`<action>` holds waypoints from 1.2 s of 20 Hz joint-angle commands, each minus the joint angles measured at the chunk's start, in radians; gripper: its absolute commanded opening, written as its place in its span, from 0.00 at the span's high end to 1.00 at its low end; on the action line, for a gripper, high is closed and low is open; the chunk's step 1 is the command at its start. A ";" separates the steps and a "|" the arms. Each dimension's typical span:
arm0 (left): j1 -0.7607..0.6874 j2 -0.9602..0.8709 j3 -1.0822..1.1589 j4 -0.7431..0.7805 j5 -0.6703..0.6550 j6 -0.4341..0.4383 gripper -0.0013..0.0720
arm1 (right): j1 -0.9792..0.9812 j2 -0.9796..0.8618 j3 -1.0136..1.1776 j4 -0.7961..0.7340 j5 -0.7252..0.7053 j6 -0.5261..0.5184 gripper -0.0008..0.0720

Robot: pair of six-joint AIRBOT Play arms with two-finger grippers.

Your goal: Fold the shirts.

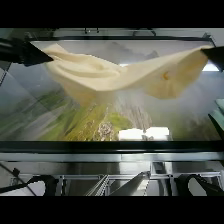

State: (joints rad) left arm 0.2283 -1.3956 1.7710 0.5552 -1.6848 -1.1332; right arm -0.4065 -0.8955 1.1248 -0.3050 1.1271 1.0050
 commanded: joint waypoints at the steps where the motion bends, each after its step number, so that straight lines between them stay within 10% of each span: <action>1: 0.013 0.187 -0.026 0.074 0.011 0.004 0.95 | -0.011 0.031 0.076 -0.005 0.012 0.044 0.96; 14: -0.032 0.205 -0.784 0.310 0.253 0.023 0.91 | 0.267 -0.508 0.074 -0.347 0.038 0.176 0.88; 16: -0.029 0.123 -0.797 0.310 0.241 0.032 0.13 | 0.246 -0.587 0.076 -0.347 0.022 0.176 0.18; 17: -0.022 0.080 -0.784 0.312 0.225 0.029 0.00 | 0.225 -0.603 0.076 -0.347 0.026 0.174 0.17; 21: 0.040 -0.047 -0.718 0.315 0.160 0.029 0.00 | 0.156 -0.604 0.063 -0.469 0.163 0.169 0.17; 24: 0.087 -0.103 -0.718 0.316 0.160 0.029 0.00 | 0.194 -0.598 -0.060 -0.463 0.148 0.119 0.36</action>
State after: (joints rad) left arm 0.2771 -1.4376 1.0454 0.8700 -1.5059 -1.1049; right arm -0.2260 -1.4864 1.1416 -0.7349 1.2526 1.1641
